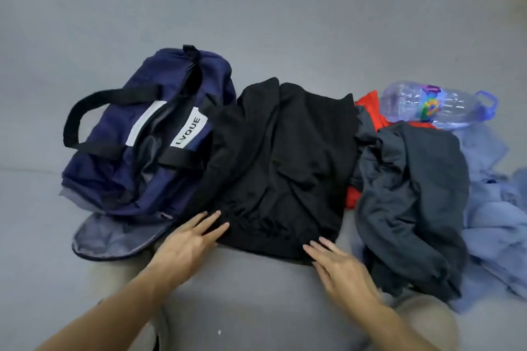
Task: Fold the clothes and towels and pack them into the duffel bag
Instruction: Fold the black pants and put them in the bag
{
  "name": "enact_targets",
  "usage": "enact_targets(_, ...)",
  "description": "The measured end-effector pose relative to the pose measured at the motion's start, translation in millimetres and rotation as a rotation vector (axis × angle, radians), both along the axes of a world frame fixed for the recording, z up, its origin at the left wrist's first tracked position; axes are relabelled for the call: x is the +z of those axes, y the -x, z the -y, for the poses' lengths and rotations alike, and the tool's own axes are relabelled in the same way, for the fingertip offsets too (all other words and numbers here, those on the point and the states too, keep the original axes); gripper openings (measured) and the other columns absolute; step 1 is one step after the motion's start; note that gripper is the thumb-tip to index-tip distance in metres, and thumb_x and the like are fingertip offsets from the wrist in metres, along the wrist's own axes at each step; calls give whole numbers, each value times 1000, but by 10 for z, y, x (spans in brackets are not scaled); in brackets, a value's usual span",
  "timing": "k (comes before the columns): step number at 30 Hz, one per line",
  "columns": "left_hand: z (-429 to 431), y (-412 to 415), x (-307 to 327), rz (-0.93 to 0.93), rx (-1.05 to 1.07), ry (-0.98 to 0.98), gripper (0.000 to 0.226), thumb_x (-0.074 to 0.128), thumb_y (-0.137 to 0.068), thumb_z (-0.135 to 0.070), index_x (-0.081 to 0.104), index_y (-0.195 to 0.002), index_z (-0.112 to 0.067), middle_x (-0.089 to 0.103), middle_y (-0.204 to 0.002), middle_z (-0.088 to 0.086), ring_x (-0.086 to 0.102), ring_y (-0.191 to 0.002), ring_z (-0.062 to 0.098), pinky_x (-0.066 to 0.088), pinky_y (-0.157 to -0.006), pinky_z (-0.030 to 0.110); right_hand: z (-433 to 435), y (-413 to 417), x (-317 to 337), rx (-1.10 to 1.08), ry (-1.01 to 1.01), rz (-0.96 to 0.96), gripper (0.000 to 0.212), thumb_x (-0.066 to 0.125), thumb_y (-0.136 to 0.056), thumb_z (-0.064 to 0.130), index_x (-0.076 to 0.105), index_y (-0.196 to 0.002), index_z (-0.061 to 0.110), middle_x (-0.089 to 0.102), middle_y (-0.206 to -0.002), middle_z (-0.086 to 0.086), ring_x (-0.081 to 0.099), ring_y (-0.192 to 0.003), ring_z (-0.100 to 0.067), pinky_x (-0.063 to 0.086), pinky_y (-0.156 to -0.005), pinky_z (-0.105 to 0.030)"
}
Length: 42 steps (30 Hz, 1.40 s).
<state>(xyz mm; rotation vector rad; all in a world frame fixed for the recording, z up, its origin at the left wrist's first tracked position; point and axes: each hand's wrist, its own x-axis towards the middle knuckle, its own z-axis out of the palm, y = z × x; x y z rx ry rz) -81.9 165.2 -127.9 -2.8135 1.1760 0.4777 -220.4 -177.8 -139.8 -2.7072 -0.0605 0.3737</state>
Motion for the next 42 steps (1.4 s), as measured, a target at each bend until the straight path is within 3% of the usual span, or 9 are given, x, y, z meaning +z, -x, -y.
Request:
enact_targets(2,-76,85,-67,11,69,42,57,51,-94,-55,57,-142,-25,51,-150,10,56,-125,28,31,-108,33,-53,77,-93,41,78,16,42,75,-83,24,70,-123,33,69,-124,14,62,-122,-11,56,-85,-31)
enact_targets(5,-157,-34,-34,23,170,93,59,30,-102,-53,43,-152,-25,46,-152,15,52,-124,31,38,-108,38,-233,122,-7,1,121,3,40,46,-90,34,70,-122,33,71,-120,13,65,-117,-12,37,-103,-40)
enact_targets(10,-498,-541,-109,30,348,-12,65,26,-102,-54,32,-158,-21,49,-144,22,50,-122,40,44,-105,51,-858,106,124,65,57,-84,42,47,-88,44,73,-118,31,74,-112,13,70,-99,-12,36,-101,-38)
enact_targets(14,-733,-597,-121,10,384,-131,73,57,-96,-48,28,-159,-24,35,-158,18,33,-142,40,34,-111,61,-1189,-15,214,234,27,-68,52,44,-89,59,61,-133,36,70,-122,15,68,-95,-9,55,-84,-28)
enact_targets(19,-389,-146,-28,65,214,23,63,38,-98,-36,27,-158,-21,28,-163,15,26,-150,36,24,-120,53,-911,-551,313,261,4,227,48,46,-97,44,58,-140,26,60,-140,0,65,-111,-21,56,-84,-34)
enact_targets(23,534,546,-167,-65,110,119,65,39,-102,-44,18,-161,-26,14,-168,12,15,-154,32,22,-121,54,44,-1097,263,261,277,221,54,40,-100,40,45,-150,23,35,-159,-12,32,-147,-34,31,-117,-53)
enact_targets(28,691,818,-294,-125,454,15,73,26,-98,-65,16,-161,-29,12,-168,15,15,-153,37,14,-120,62,584,-1355,141,200,432,-50,66,32,-102,56,11,-159,30,5,-168,-7,1,-155,-30,8,-124,-50)
enact_targets(31,323,709,-331,-92,294,-48,74,26,-97,-66,19,-160,-29,11,-168,15,15,-153,37,14,-120,65,483,-1296,104,194,433,-128,77,7,-93,68,2,-159,30,-5,-168,-4,-8,-154,-27,2,-125,-47)
enact_targets(42,-401,169,-98,28,51,-141,70,34,-96,-50,22,-160,-25,13,-166,19,17,-152,40,18,-120,61,-305,-224,50,22,353,-241,82,24,-94,72,7,-161,28,5,-168,-6,14,-153,-31,37,-109,-46)
